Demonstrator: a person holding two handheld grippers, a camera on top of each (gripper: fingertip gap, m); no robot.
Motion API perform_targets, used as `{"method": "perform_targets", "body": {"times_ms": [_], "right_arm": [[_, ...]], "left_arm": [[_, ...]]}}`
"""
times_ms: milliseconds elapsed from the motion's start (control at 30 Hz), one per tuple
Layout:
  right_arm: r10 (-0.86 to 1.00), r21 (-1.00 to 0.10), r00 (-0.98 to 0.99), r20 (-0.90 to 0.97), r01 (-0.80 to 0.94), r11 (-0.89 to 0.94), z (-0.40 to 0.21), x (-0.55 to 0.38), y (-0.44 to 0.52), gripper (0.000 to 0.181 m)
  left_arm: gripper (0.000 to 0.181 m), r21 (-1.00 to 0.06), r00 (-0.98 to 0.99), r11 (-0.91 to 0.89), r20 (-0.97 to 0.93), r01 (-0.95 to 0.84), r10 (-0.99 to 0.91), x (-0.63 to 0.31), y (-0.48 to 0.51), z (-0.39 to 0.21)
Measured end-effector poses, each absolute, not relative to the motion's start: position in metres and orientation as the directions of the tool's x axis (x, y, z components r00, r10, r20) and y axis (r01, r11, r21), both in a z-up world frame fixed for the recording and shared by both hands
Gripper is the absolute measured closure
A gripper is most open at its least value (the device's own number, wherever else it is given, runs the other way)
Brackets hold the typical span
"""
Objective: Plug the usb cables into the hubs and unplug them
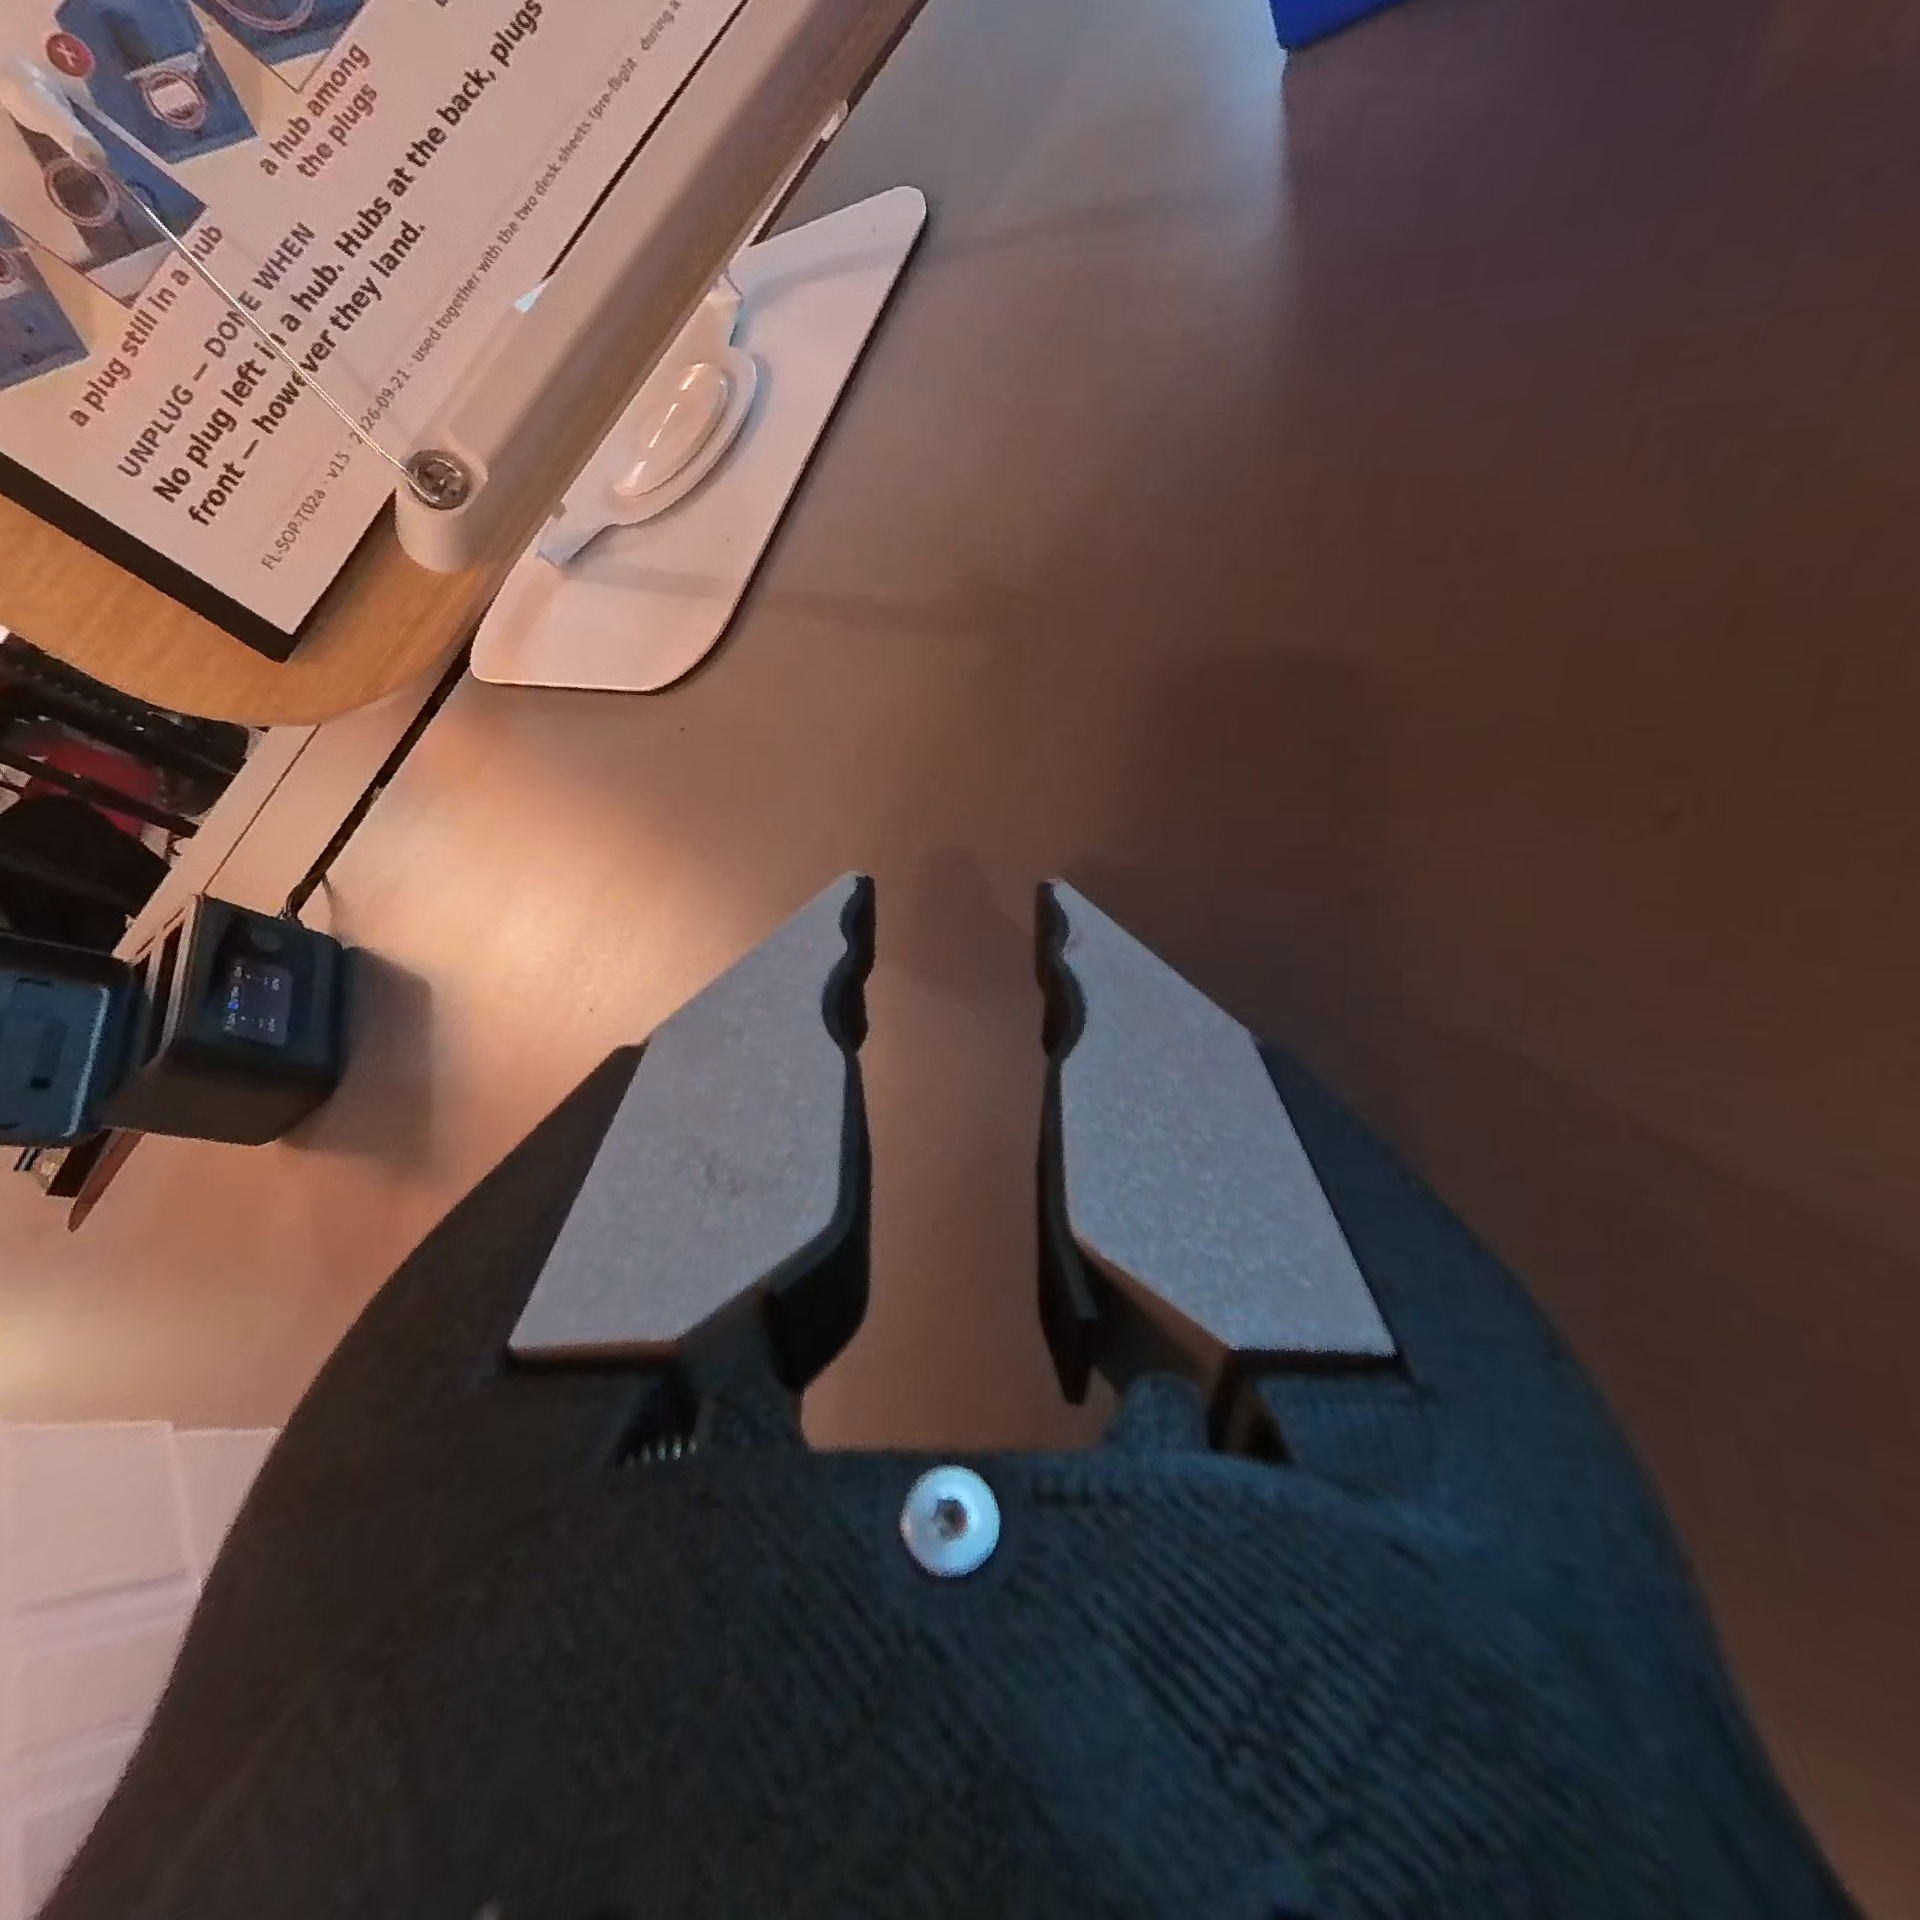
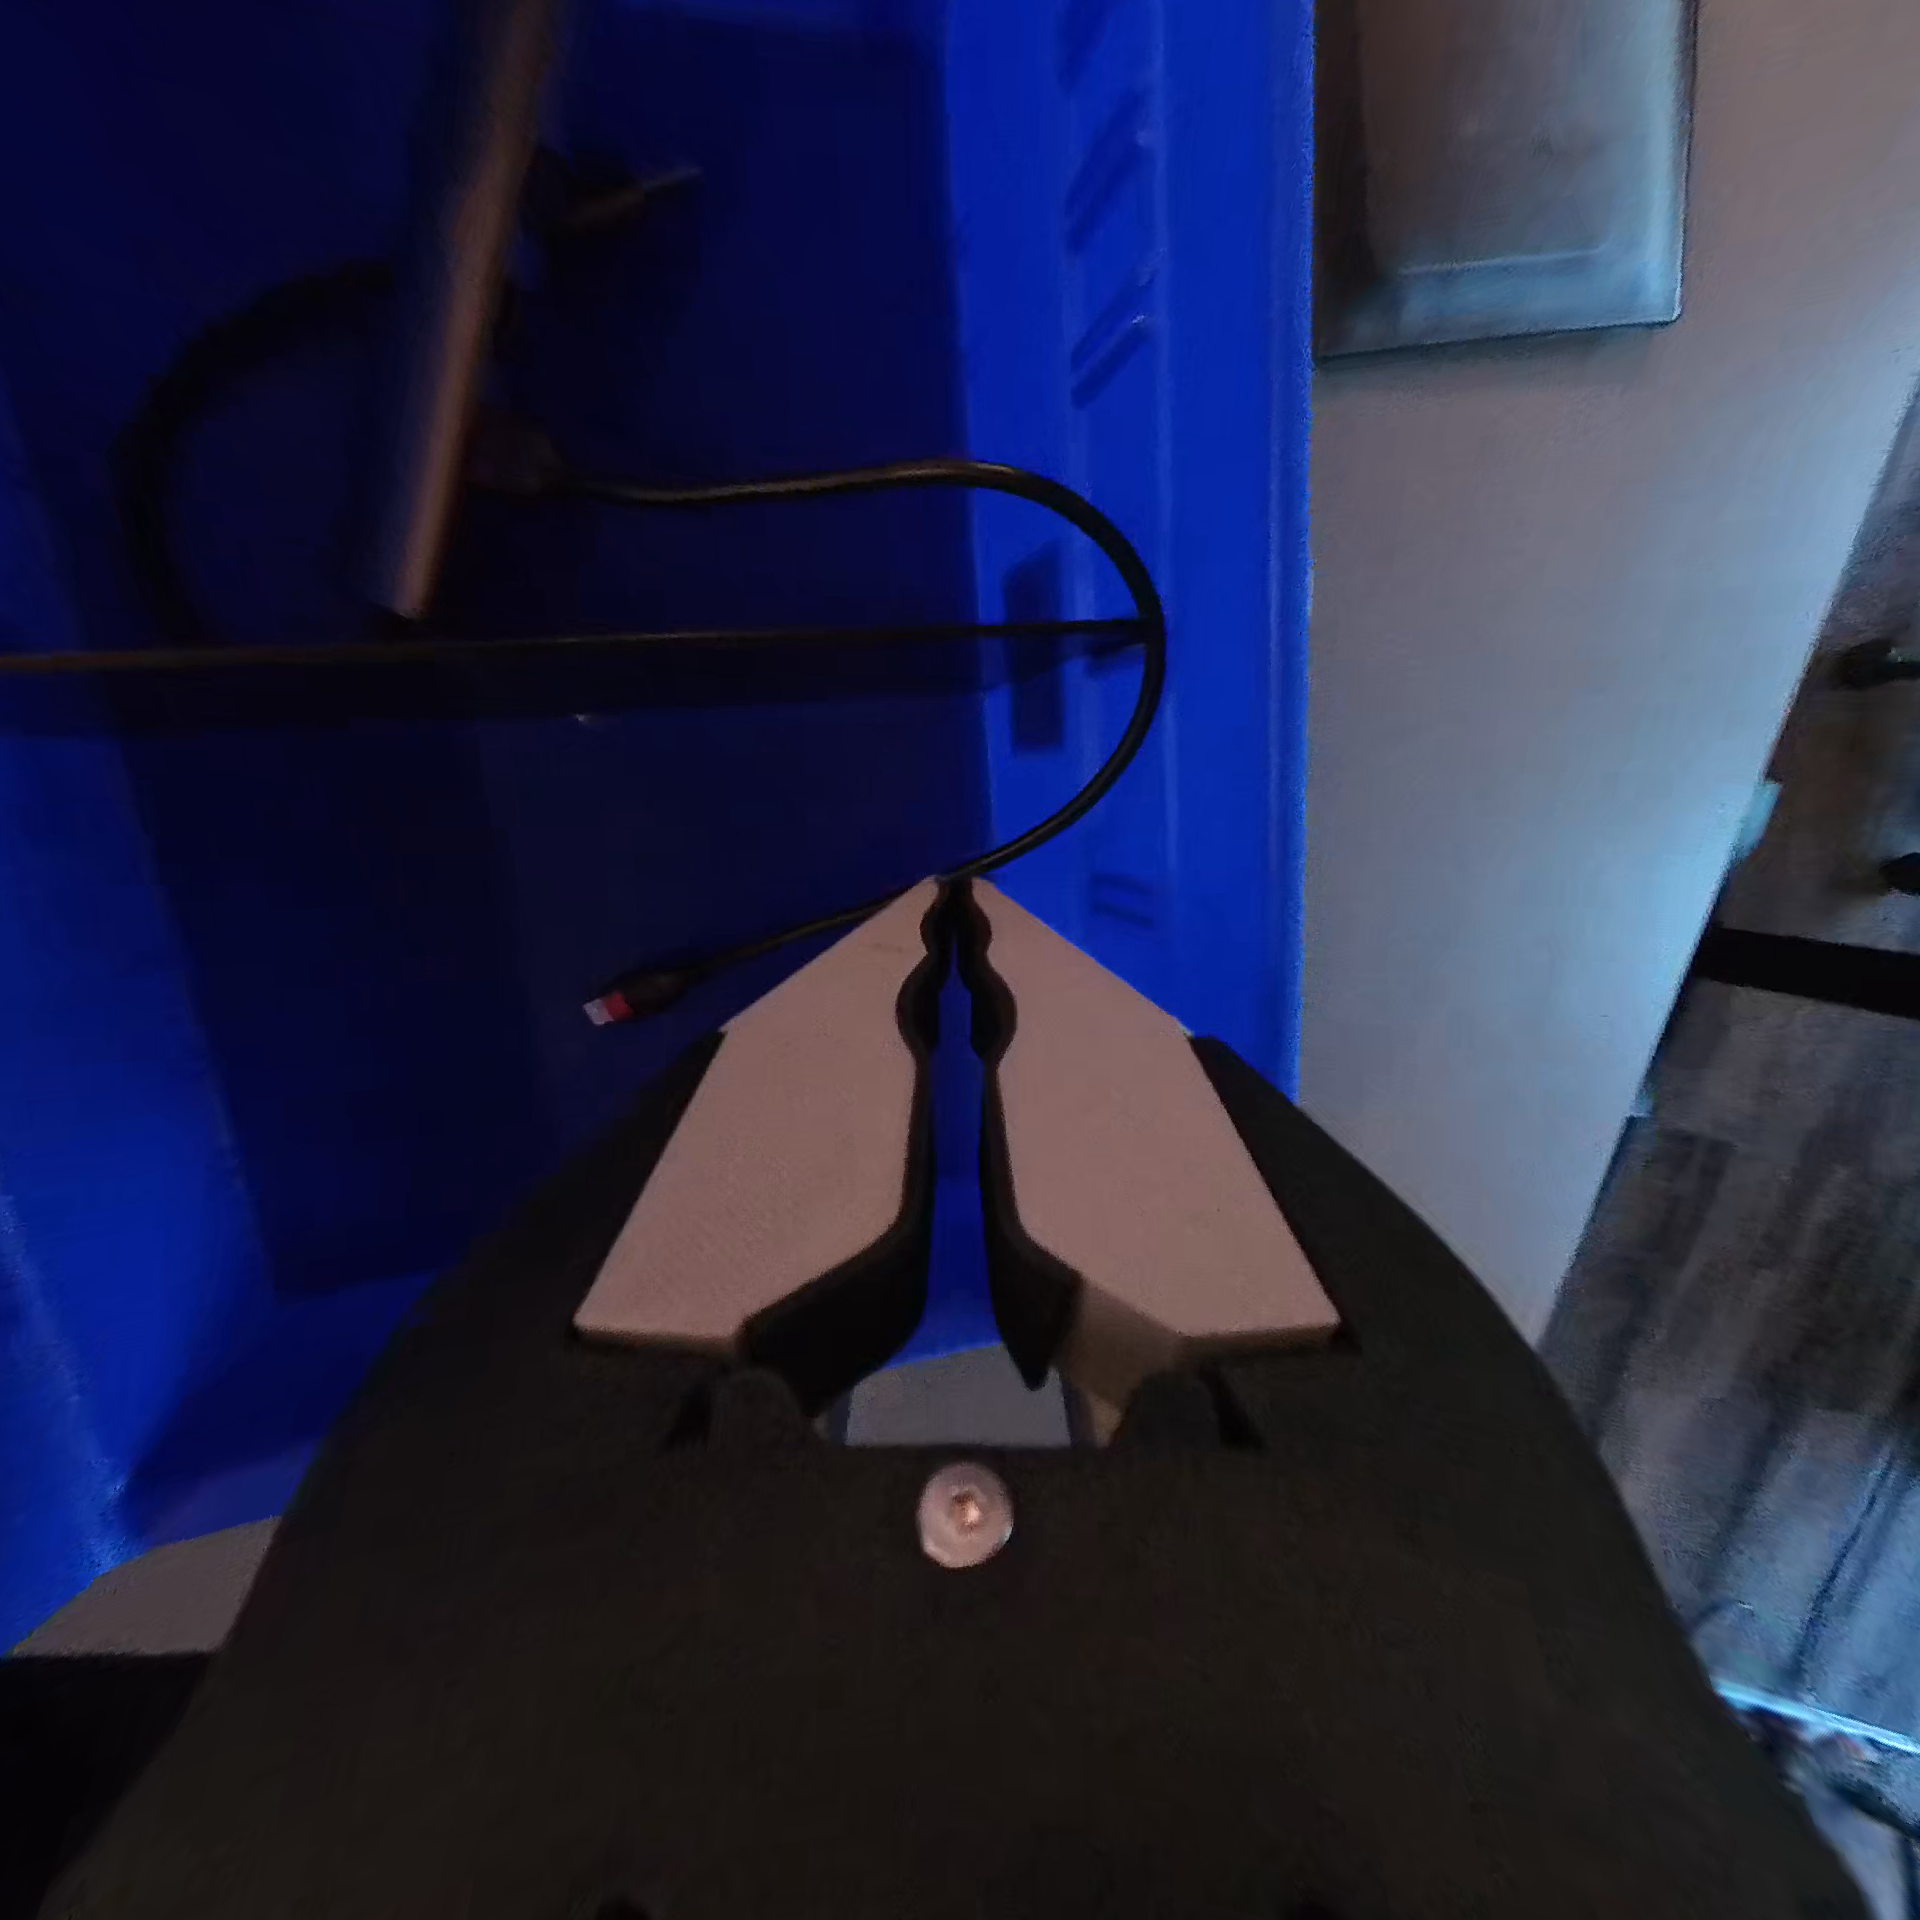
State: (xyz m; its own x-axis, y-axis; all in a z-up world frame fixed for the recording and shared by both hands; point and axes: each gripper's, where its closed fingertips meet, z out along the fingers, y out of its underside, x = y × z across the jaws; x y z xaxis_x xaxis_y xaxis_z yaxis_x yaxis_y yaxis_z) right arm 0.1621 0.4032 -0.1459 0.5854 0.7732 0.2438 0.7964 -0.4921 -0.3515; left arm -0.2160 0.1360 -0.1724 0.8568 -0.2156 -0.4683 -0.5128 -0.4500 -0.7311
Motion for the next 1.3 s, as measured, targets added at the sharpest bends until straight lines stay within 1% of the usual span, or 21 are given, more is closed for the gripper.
{"method": "perform_targets", "body": {"times_ms": [67, 167, 333, 400, 500, 567, 600, 667, 733, 767, 833, 933, 1033, 1067, 1133, 1167, 1233, 1300], "right_arm": [[0.766, -0.366, 0.614, 0.19, 0.768, -0.525, -0.145, 0.158, 0.4, 0.16], [0.747, -0.394, 0.649, 0.144, 0.73, -0.559, -0.147, 0.157, 0.399, 0.159], [0.709, -0.385, 0.7, 0.09, 0.68, -0.623, -0.168, 0.165, 0.391, 0.149], [0.7, -0.411, 0.713, 0.042, 0.651, -0.638, -0.173, 0.162, 0.391, 0.151], [0.694, -0.424, 0.717, -0.065, 0.61, -0.669, -0.178, 0.152, 0.39, 0.162], [0.7, -0.434, 0.708, -0.089, 0.605, -0.667, -0.175, 0.147, 0.391, 0.169], [0.713, -0.43, 0.697, -0.075, 0.623, -0.654, -0.171, 0.147, 0.39, 0.172], [0.73, -0.432, 0.682, 0.041, 0.671, -0.602, -0.156, 0.153, 0.398, 0.18], [0.729, -0.465, 0.661, 0.176, 0.709, -0.53, -0.129, 0.155, 0.413, 0.181], [0.732, -0.49, 0.649, 0.207, 0.716, -0.496, -0.115, 0.15, 0.418, 0.181], [0.741, -0.557, 0.639, 0.205, 0.699, -0.449, -0.091, 0.132, 0.426, 0.181], [0.767, -0.687, 0.614, 0.187, 0.64, -0.344, -0.063, 0.095, 0.443, 0.181], [0.814, -0.777, 0.567, 0.122, 0.565, -0.277, -0.06, 0.059, 0.452, 0.181], [0.828, -0.778, 0.555, 0.072, 0.551, -0.301, -0.069, 0.05, 0.451, 0.181], [0.836, -0.737, 0.548, -0.008, 0.561, -0.375, -0.095, 0.043, 0.452, 0.181], [0.83, -0.687, 0.558, -0.013, 0.598, -0.412, -0.11, 0.047, 0.453, 0.181], [0.806, -0.503, 0.59, 0.048, 0.711, -0.491, -0.143, 0.071, 0.453, 0.175], [0.795, -0.418, 0.593, 0.127, 0.759, -0.499, -0.142, 0.086, 0.453, 0.174]], "left_arm": [[0.153, -0.731, 0.857, -0.449, -0.468, -0.513, -0.217, -0.216, 0.136, -0.172], [0.153, -0.734, 0.858, -0.447, -0.465, -0.512, -0.218, -0.215, 0.136, -0.172], [0.153, -0.72, 0.849, -0.452, -0.478, -0.526, -0.226, -0.213, 0.136, -0.174], [0.153, -0.716, 0.844, -0.451, -0.482, -0.533, -0.234, -0.212, 0.136, -0.175], [0.153, -0.713, 0.842, -0.45, -0.483, -0.537, -0.24, -0.21, 0.136, -0.176], [0.153, -0.712, 0.841, -0.449, -0.485, -0.54, -0.242, -0.21, 0.136, -0.176], [0.153, -0.712, 0.841, -0.45, -0.485, -0.539, -0.241, -0.21, 0.135, -0.176], [0.153, -0.712, 0.842, -0.452, -0.482, -0.537, -0.241, -0.211, 0.135, -0.176], [0.153, -0.708, 0.842, -0.457, -0.482, -0.538, -0.244, -0.211, 0.136, -0.177], [0.153, -0.704, 0.839, -0.459, -0.485, -0.542, -0.246, -0.211, 0.136, -0.178], [0.153, -0.696, 0.833, -0.461, -0.492, -0.55, -0.252, -0.21, 0.136, -0.179], [0.153, -0.694, 0.831, -0.461, -0.495, -0.553, -0.252, -0.21, 0.136, -0.179], [0.153, -0.701, 0.837, -0.46, -0.49, -0.545, -0.243, -0.213, 0.136, -0.178], [0.153, -0.703, 0.839, -0.461, -0.487, -0.541, -0.241, -0.213, 0.136, -0.178], [0.153, -0.707, 0.842, -0.461, -0.483, -0.536, -0.239, -0.214, 0.136, -0.177], [0.153, -0.706, 0.842, -0.462, -0.483, -0.537, -0.241, -0.214, 0.136, -0.178], [0.153, -0.699, 0.836, -0.463, -0.489, -0.546, -0.247, -0.213, 0.136, -0.179], [0.153, -0.692, 0.83, -0.463, -0.495, -0.555, -0.255, -0.211, 0.136, -0.18]]}}
